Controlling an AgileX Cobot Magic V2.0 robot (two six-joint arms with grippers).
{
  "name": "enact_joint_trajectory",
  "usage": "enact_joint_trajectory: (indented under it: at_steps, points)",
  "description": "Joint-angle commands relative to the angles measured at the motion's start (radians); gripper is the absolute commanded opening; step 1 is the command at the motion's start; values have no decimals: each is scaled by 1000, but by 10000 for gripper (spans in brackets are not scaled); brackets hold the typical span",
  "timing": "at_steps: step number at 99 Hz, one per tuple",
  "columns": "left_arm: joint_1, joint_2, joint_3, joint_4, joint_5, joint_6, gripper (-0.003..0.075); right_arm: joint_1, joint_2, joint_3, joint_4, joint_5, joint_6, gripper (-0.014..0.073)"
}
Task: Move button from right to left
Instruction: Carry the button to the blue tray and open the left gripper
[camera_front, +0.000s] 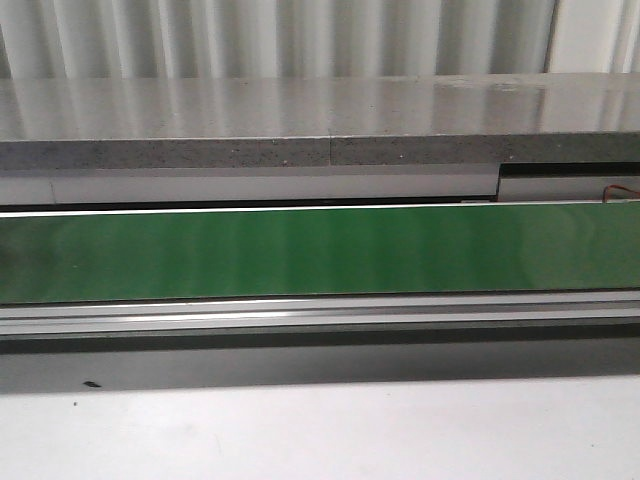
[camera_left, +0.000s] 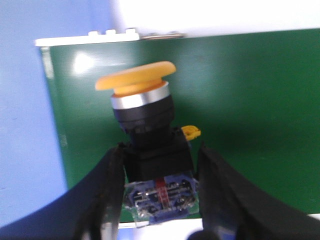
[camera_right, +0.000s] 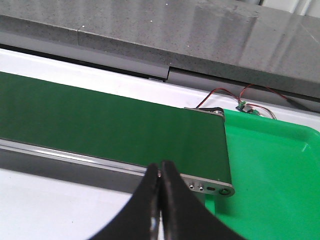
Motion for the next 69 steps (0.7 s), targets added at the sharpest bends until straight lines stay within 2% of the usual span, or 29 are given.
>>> enact_joint_trajectory:
  at_steps: [1,20,42,69]
  points:
    - [48,-54,-22,-3,37,78,71,2,13,-22,11,-69,-8,-68]
    - [151,-51,-22,-22,35,290,71,2,13,-22,11,-69,-8,-68]
    - [280,-18,-22,-16,38,304,71,2,13,-22,11,-69,-8,-68]
    - [375,-8,10,41,-9,304,71,2,13,-22,11,-69,-8,-68]
